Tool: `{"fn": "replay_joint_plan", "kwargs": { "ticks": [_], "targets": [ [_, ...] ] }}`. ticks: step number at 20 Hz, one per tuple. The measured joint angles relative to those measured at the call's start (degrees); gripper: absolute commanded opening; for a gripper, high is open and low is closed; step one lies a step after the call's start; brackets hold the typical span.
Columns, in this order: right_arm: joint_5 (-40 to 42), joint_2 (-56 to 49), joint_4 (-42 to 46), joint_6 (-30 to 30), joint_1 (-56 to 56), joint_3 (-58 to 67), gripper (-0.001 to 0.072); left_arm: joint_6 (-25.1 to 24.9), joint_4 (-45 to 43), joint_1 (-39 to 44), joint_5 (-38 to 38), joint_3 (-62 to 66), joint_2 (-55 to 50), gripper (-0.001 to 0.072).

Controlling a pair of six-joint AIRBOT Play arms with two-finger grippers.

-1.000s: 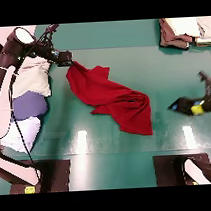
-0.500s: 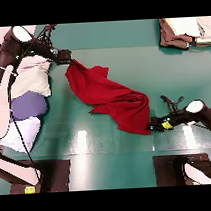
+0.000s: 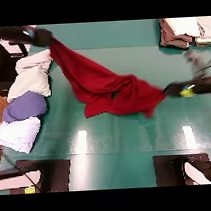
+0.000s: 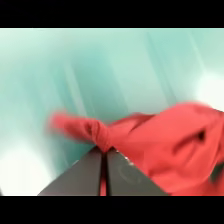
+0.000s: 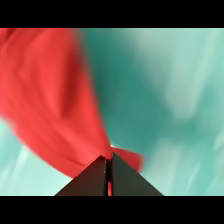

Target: Fold the shirts.

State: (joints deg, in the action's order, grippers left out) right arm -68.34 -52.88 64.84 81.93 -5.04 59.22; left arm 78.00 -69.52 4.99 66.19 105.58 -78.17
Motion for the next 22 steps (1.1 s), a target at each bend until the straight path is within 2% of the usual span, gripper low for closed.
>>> {"fn": "replay_joint_plan", "kwargs": {
  "ticks": [6, 12, 15, 17, 22],
  "targets": [
    [-6.6, 9.2, 3.0, 0.4, 11.8, 27.4, 0.0016, 0.0, -1.7, 0.0, -8.8, 0.0, 22.1, 0.0024],
    [-15.2, 8.2, 3.7, 0.5, 17.4, 46.0, 0.0016, 0.0, -1.7, 0.0, -13.2, 1.9, 34.8, 0.0023],
    [-20.3, 3.8, 3.8, 1.1, 17.3, 52.7, 0.0016, -0.1, -2.1, 0.0, -12.6, 3.2, 35.0, 0.0024],
    [-23.6, 0.0, 3.9, 2.5, 15.3, 54.4, 0.0016, -0.1, -3.1, 0.0, -9.5, 3.5, 32.2, 0.0024],
    [-27.5, -10.9, 8.3, 6.3, 5.4, 45.8, 0.0016, 0.9, -4.6, 0.0, 2.9, 3.8, 14.3, 0.0025]
  ]
}}
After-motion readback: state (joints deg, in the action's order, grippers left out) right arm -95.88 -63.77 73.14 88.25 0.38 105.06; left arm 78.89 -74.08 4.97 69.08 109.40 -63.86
